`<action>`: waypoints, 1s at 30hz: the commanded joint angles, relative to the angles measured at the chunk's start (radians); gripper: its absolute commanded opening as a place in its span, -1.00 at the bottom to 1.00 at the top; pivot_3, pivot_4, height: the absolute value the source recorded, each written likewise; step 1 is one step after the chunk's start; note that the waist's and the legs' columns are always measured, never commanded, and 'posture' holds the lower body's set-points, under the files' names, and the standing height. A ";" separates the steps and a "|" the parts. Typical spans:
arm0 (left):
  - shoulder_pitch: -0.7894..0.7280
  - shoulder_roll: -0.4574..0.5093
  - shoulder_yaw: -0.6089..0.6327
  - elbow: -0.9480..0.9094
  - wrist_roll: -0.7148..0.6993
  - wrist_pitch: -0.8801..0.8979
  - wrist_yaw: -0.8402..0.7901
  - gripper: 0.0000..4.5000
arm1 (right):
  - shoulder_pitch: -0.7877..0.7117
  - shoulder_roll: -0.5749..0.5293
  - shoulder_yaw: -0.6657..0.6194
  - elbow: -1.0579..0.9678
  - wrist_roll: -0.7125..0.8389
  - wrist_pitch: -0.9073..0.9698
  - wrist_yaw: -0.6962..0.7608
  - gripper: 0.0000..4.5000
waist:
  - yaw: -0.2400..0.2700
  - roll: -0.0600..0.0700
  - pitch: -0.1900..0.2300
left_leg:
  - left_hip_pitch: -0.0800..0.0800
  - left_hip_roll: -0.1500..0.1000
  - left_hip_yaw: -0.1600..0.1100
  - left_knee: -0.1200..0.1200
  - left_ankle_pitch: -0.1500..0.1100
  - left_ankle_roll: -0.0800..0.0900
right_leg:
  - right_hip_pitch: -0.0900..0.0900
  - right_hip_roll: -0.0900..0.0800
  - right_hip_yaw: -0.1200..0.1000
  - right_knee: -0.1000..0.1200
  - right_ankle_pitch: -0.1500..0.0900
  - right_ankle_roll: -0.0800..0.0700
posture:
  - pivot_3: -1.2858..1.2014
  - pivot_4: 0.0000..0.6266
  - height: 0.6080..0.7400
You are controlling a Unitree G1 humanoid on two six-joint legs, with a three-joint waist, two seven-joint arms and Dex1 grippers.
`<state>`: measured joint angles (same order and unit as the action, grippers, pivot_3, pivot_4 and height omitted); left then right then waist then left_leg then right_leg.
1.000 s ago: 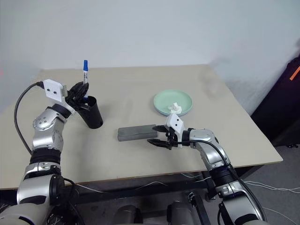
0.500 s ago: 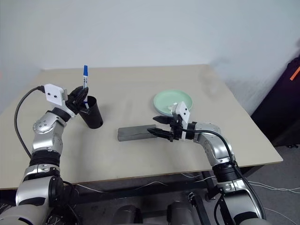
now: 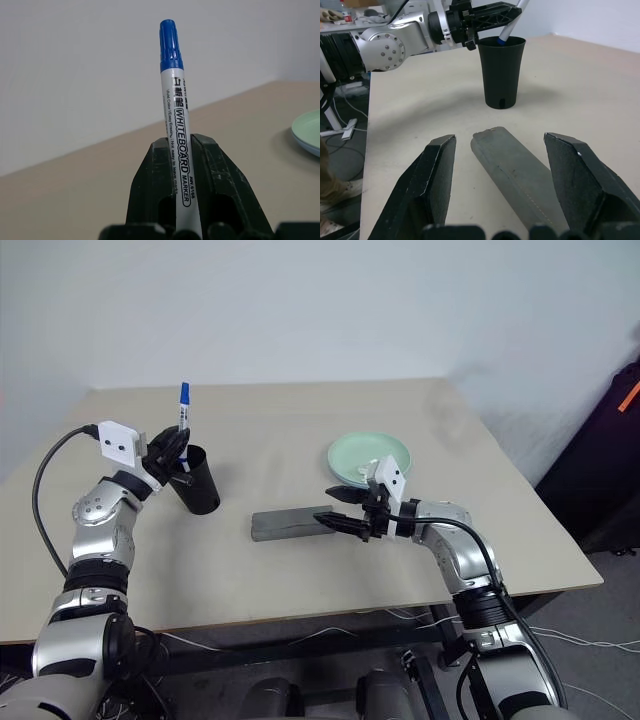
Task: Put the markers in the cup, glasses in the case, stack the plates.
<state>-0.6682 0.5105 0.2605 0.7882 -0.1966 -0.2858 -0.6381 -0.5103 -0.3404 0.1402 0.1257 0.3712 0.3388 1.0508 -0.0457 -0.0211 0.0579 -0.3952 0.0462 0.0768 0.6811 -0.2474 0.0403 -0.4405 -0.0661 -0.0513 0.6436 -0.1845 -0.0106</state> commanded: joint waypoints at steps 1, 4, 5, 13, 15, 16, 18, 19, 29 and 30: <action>-0.028 0.021 0.005 0.006 -0.004 -0.009 0.003 -0.95 | -0.021 0.000 -0.010 -0.036 0.011 -0.023 0.007 0.36 | 0.000 0.000 0.000 | 0.000 0.000 0.000 0.000 0.000 0.000 | 0.000 0.000 0.000 0.000 0.000 0.000 | 0.03 -1.00 1.00; -0.038 0.030 0.007 0.012 -0.003 -0.018 0.009 -0.95 | -0.019 0.002 -0.008 -0.035 0.009 -0.024 0.006 0.36 | 0.000 0.000 0.000 | 0.000 0.000 0.000 0.000 0.000 0.000 | 0.000 0.000 0.000 0.000 0.000 0.000 | 0.03 -1.00 1.00; -0.041 0.032 0.008 0.014 -0.003 -0.020 0.010 -0.95 | -0.019 0.003 -0.008 -0.035 0.009 -0.025 0.006 0.36 | 0.000 0.000 0.000 | 0.000 0.000 0.000 0.000 0.000 0.000 | 0.000 0.000 0.000 0.000 0.000 0.000 | 0.03 -1.00 1.00; -0.042 0.032 0.011 0.009 -0.021 -0.016 0.002 -0.95 | -0.023 0.005 -0.006 -0.027 0.006 -0.029 0.005 0.36 | 0.000 0.000 0.000 | -0.001 0.000 0.000 0.000 0.000 0.000 | 0.000 0.000 0.000 0.000 0.000 0.000 | 0.03 -1.00 1.00; -0.041 0.030 0.012 0.005 -0.026 -0.013 0.000 -0.62 | -0.024 0.005 -0.005 -0.026 0.006 -0.030 0.005 0.36 | 0.000 0.000 0.000 | -0.001 0.000 0.000 0.000 0.000 0.000 | 0.000 0.000 0.000 0.000 0.000 0.000 | 0.03 -1.00 1.00; -0.041 0.029 0.012 0.005 -0.027 -0.012 0.000 -0.50 | -0.024 0.005 -0.004 -0.025 0.006 -0.031 0.005 0.36 | 0.000 0.000 0.000 | -0.001 0.000 0.000 0.000 0.000 0.000 | 0.000 0.000 0.000 0.000 0.000 0.000 | 0.03 -1.00 1.00; -0.039 0.028 0.012 0.000 -0.031 -0.009 0.001 -0.19 | -0.024 0.006 -0.003 -0.024 0.005 -0.032 0.005 0.36 | 0.000 0.000 0.000 | -0.001 0.000 0.000 -0.001 0.000 0.000 | -0.001 0.000 0.000 -0.001 0.000 0.000 | 0.03 -1.00 1.00; -0.039 0.027 0.012 -0.002 -0.033 -0.007 0.002 -0.06 | -0.025 0.006 -0.003 -0.023 0.005 -0.032 0.005 0.36 | 0.000 0.000 0.000 | -0.001 0.000 0.000 -0.001 0.000 0.000 | -0.001 0.000 0.000 -0.001 0.000 0.000 | 0.03 -1.00 1.00; -0.037 0.018 0.023 -0.036 -0.065 0.021 -0.015 0.55 | -0.020 0.006 0.000 -0.026 0.003 -0.034 0.002 0.36 | 0.000 0.000 0.000 | -0.001 0.000 0.000 -0.001 0.000 0.000 | -0.001 0.000 0.000 -0.002 0.000 0.000 | 0.03 -1.00 1.00; -0.039 0.016 0.028 -0.044 -0.074 0.030 -0.015 0.55 | -0.019 0.006 0.001 -0.027 0.003 -0.034 0.002 0.36 | 0.000 0.000 0.000 | -0.001 0.000 0.000 -0.001 0.000 0.000 | -0.001 0.000 0.000 -0.001 0.000 0.000 | 0.03 -1.00 1.00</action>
<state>-0.6823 0.5258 0.2639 0.7954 -0.2377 -0.2607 -0.6518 -0.5103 -0.3360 0.1484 0.1262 0.3694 0.3227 1.0501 -0.0457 -0.0211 0.0580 -0.3963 0.0463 0.0768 0.6798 -0.2475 0.0404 -0.4412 -0.0663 -0.0518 0.6421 -0.1845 -0.0106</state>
